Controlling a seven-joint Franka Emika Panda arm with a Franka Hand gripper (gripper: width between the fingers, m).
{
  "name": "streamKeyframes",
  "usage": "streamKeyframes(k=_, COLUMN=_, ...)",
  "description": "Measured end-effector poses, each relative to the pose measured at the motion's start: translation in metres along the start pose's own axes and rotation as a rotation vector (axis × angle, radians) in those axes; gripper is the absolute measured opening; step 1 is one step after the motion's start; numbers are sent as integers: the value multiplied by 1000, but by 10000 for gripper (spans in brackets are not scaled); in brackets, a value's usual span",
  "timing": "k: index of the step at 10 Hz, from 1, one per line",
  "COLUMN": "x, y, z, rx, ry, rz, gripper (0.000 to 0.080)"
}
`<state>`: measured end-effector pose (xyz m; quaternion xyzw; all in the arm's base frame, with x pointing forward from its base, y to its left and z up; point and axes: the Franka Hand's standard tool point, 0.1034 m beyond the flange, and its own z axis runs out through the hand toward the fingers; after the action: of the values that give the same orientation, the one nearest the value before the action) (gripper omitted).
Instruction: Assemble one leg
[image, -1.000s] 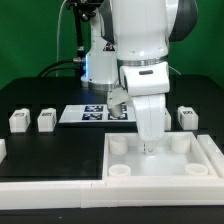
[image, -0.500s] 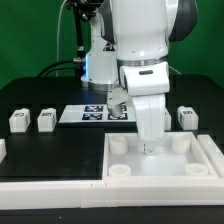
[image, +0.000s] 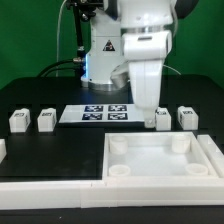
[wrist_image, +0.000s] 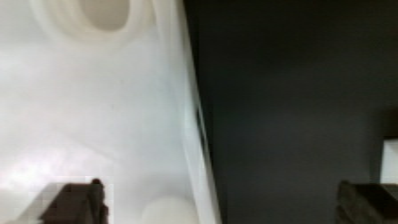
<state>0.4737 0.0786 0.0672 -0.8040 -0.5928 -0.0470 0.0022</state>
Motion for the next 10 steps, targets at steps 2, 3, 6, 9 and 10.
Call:
streamKeyframes(k=2, x=30, y=-20, z=-1, rx=3, ry=13, rz=274, gripper=649)
streamKeyframes(k=3, x=41, y=-26, z=-1, rx=6, ry=14, rz=385, gripper=649)
streamKeyframes(k=6, x=49, y=-33, z=5, rx=22, ry=19, rz=696, gripper=649)
streamKeyframes(k=9, x=65, y=-53, z=9, rx=59, ry=3, rz=1148, gripper=649)
streamKeyframes(k=10, x=75, y=-63, z=9, rx=69, ry=-12, rz=1278, gripper=649)
